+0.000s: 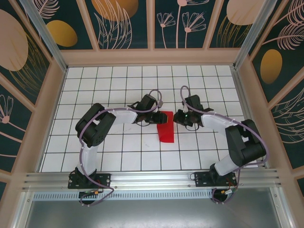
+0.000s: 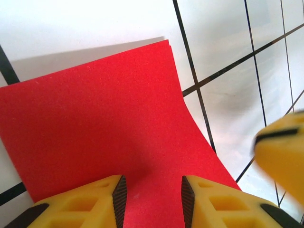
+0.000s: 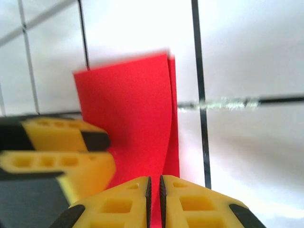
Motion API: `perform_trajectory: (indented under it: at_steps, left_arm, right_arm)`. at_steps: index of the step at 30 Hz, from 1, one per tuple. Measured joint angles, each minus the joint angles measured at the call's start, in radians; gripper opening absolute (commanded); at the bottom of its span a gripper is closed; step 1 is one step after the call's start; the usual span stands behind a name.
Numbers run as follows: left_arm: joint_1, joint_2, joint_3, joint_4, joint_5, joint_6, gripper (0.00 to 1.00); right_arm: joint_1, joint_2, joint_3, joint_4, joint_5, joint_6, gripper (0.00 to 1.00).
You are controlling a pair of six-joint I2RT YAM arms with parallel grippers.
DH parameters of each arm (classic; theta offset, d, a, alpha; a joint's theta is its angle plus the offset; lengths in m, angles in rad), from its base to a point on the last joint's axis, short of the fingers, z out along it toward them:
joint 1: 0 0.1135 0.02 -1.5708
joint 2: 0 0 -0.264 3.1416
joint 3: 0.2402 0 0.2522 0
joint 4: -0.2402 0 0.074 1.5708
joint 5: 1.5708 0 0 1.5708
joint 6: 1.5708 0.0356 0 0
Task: Fold a paper plane with a square sheet of paper (fold left side to right side)
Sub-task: Hold the square sheet of paper at the center of the table.
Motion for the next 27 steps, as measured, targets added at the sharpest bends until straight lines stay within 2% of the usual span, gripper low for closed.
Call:
perform_trajectory:
  at_steps: [5, 16, 27]
  left_arm:
    - [-0.002, 0.000, 0.001, 0.000, -0.005, 0.000, 0.39]
    - [-0.002, 0.001, 0.002, 0.000, -0.005, 0.000, 0.38]
    - [-0.007, -0.006, 0.000, 0.002, 0.001, 0.009, 0.45]
  right_arm:
    - [-0.027, 0.043, 0.065, 0.037, -0.047, 0.000, 0.15]
    - [-0.005, 0.314, 0.203, 0.082, -0.117, 0.001, 0.15]
    - [0.009, 0.361, 0.237, 0.061, -0.092, -0.003, 0.15]
